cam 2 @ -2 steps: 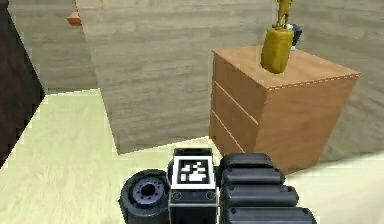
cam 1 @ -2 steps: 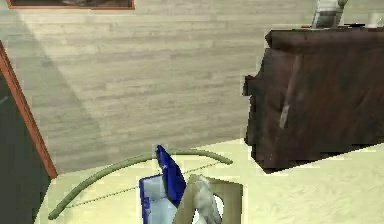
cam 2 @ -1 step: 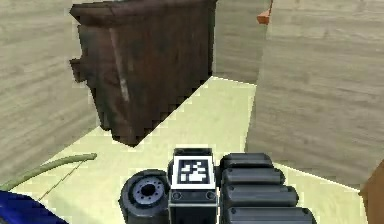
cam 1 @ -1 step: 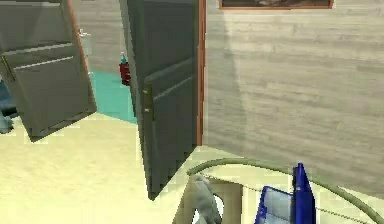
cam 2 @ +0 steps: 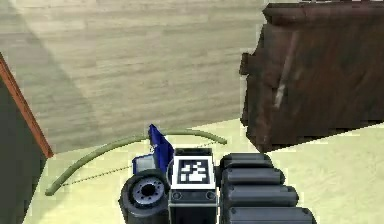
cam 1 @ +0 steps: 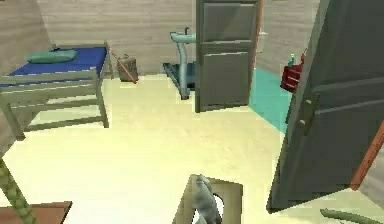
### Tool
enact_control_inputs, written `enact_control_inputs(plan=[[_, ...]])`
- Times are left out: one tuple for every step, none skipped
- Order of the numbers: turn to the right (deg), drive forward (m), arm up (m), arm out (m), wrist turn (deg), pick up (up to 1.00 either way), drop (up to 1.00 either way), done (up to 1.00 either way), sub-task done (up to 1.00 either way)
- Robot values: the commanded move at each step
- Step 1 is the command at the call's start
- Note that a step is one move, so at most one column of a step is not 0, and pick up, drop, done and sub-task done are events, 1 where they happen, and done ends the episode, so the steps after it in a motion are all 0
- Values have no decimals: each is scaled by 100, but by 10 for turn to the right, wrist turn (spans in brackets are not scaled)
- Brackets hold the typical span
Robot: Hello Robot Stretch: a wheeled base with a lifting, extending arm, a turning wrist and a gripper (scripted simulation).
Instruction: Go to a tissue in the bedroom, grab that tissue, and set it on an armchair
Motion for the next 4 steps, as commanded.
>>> enact_control_inputs(plan=[[-330, 0, 0, 0, 0, 0, 0, 0, 0], [450, 0, 0, 0, 0, 0, 0, 0, 0], [450, 0, 0, 0, 0, 0, 0, 0, 0], [390, 0, 0, 0, 0, 0, 0, 0, 0]])
